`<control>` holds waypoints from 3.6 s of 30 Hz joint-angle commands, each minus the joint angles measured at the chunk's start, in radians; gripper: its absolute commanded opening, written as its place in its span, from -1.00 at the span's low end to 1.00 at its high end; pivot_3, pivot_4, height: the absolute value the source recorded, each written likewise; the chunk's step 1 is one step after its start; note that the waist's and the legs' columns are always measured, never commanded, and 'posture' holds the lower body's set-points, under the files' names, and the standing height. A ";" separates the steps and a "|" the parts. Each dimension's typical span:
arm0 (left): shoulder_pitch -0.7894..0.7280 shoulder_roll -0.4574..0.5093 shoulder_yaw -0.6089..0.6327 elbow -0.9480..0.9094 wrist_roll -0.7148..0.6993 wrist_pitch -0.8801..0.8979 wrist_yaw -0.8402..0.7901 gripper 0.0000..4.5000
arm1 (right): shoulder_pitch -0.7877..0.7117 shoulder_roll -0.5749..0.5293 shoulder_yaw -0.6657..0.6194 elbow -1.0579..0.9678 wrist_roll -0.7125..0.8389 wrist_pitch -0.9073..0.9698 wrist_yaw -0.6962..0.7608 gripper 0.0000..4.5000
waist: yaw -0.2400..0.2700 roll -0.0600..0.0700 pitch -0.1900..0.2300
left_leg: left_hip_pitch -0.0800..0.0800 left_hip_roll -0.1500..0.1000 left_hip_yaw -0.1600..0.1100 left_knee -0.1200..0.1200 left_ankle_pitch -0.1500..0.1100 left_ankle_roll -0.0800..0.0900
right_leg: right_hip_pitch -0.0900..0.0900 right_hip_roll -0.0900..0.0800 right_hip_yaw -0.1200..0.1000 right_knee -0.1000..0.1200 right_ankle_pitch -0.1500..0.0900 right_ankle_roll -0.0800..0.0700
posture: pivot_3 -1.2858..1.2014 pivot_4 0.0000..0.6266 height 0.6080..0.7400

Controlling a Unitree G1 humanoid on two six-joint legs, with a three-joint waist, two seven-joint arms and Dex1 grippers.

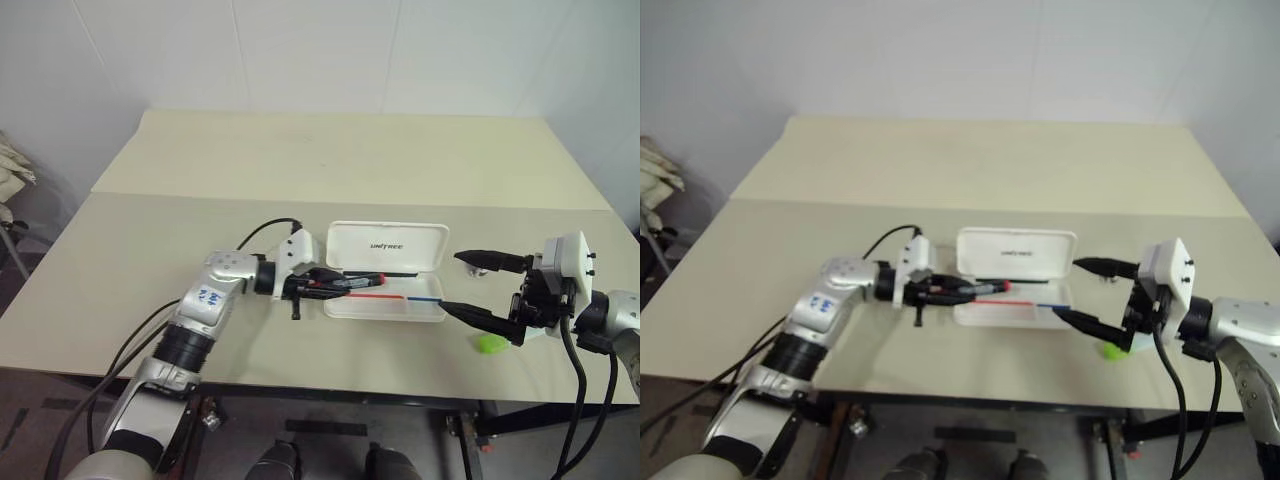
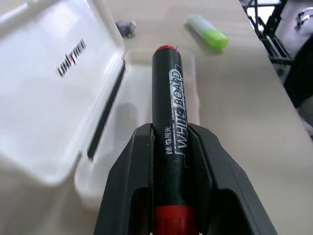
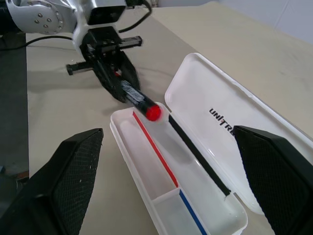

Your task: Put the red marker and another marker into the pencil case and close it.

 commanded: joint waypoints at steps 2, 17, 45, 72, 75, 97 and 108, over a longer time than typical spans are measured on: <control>-0.070 -0.054 -0.029 0.066 0.047 -0.050 0.017 -0.73 | 0.020 0.003 -0.053 -0.068 0.035 0.011 -0.037 1.00 | 0.001 0.000 0.000 | 0.000 0.000 0.003 0.000 0.000 0.000 | 0.000 0.000 0.000 0.000 0.000 0.000 | 0.03 -0.52 1.00; -0.253 -0.223 -0.061 0.460 0.176 -0.237 0.086 -0.73 | 0.148 0.033 -0.108 -0.172 0.059 0.019 -0.135 1.00 | 0.000 -0.002 0.001 | 0.000 0.000 0.005 0.001 0.000 0.000 | 0.000 0.000 0.000 0.000 0.000 0.001 | 0.03 -0.52 1.00; 0.046 0.024 0.090 -0.126 -0.072 0.008 -0.162 0.99 | -0.079 -0.198 0.101 0.346 -0.199 -0.217 0.260 1.00 | -0.025 -0.001 0.001 | 0.001 0.001 0.006 0.005 0.000 0.001 | 0.001 0.001 0.001 0.003 0.001 0.001 | 0.03 -0.52 1.00; 0.456 0.355 0.284 -0.462 -0.201 0.036 -0.136 0.99 | -0.734 -0.221 0.751 1.422 -0.567 -0.886 0.560 1.00 | -0.033 0.007 0.006 | 0.001 0.007 0.017 -0.002 0.000 0.000 | -0.011 0.001 0.015 0.006 0.001 0.000 | 0.03 -0.52 1.00; 0.468 0.364 0.289 -0.476 -0.209 0.041 -0.127 1.00 | -0.739 -0.218 0.784 1.441 -0.557 -0.913 0.560 0.82 | -0.033 0.007 0.006 | 0.001 0.008 0.021 -0.002 0.000 0.000 | -0.011 0.002 0.016 0.006 0.001 -0.001 | 0.03 -0.52 1.00; 0.398 0.346 0.245 -0.396 -0.197 -0.004 -0.137 1.00 | -0.659 -0.237 0.653 1.243 -0.348 -0.870 0.560 -0.51 | -0.053 0.008 0.006 | 0.003 0.023 0.024 -0.002 -0.001 -0.007 | -0.015 0.018 0.021 0.007 0.008 -0.011 | 0.03 -0.52 1.00; 0.339 0.336 0.231 -0.288 -0.185 -0.061 -0.160 1.00 | -0.561 -0.282 0.553 0.648 -0.182 -0.428 0.509 -0.51 | -0.053 0.009 0.007 | 0.003 0.026 0.024 -0.001 -0.002 -0.007 | -0.016 0.019 0.024 0.007 0.008 -0.011 | 0.03 -0.52 1.00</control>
